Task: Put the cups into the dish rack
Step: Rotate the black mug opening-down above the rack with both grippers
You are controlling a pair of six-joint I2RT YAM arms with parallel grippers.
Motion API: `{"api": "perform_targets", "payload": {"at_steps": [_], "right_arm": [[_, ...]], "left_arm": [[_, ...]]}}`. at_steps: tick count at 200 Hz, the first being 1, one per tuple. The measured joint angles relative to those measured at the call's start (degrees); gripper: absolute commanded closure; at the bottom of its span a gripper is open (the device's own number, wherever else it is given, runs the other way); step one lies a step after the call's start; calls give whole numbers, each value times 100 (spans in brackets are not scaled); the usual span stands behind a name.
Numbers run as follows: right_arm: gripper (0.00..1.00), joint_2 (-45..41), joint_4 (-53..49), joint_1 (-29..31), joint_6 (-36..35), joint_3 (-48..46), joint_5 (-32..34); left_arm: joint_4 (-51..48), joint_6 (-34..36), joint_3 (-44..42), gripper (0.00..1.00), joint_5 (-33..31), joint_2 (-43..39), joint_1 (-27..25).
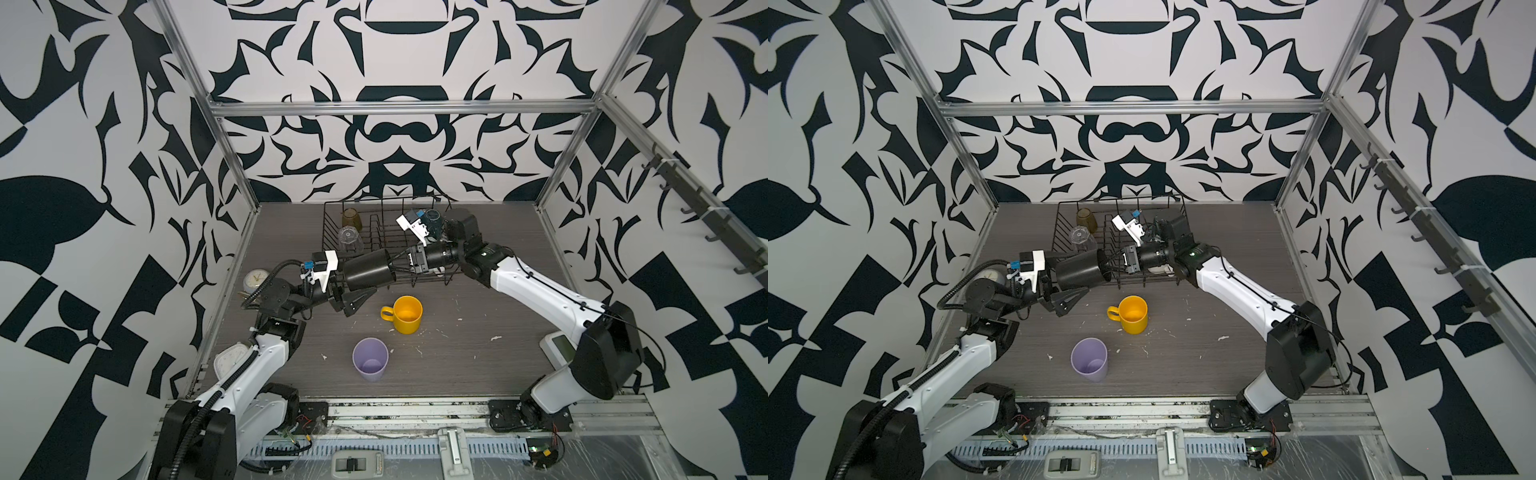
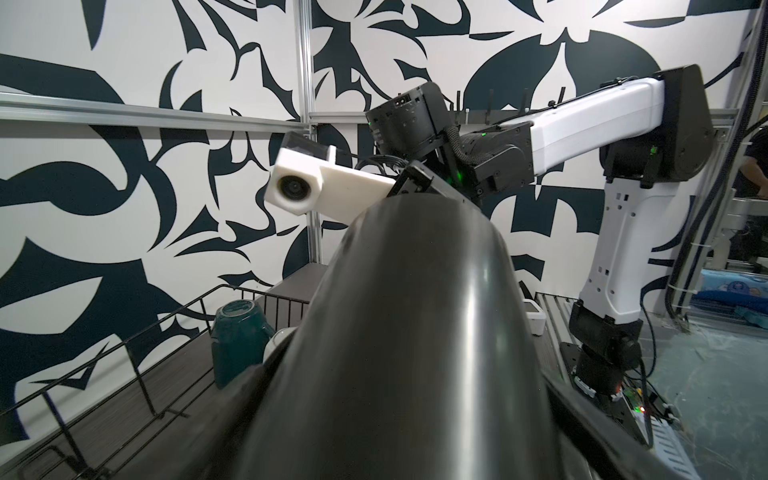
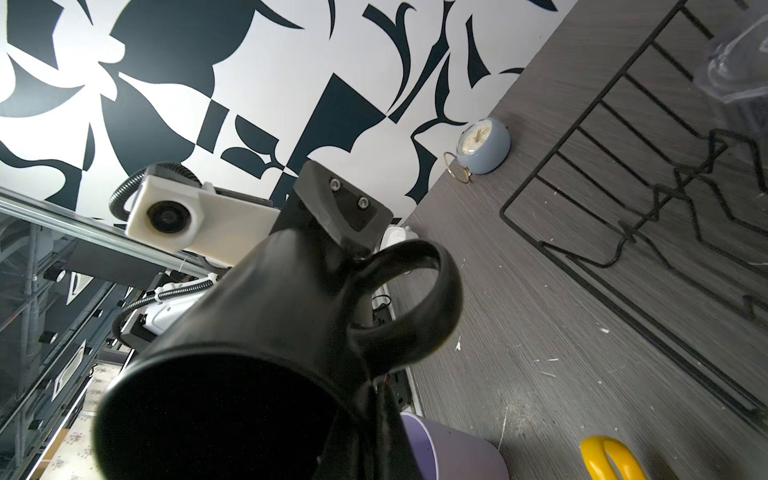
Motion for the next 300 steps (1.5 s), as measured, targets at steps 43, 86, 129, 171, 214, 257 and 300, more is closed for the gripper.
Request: {"api": "perform_targets", "payload": {"at_steps": [43, 86, 129, 171, 214, 257, 300], "right_arm": [[100, 33, 79, 57, 20, 2, -20], [100, 42, 208, 85, 199, 4, -24], [100, 122, 369, 96, 463, 4, -101], [100, 269, 828, 162, 769, 4, -205], [100, 393, 1102, 251, 944, 4, -334], [100, 468, 1373, 249, 1303, 2, -444], [100, 568, 1838, 245, 1753, -39, -535]], "left_arm": [[131, -63, 0, 1, 28, 26, -15], [343, -175, 22, 6, 96, 85, -15], [511, -267, 33, 10, 153, 131, -15], [656, -389, 101, 3, 144, 188, 7], [850, -492, 103, 5, 214, 214, 17], [1086, -597, 120, 10, 282, 269, 42], [1226, -695, 155, 14, 280, 319, 87]]}}
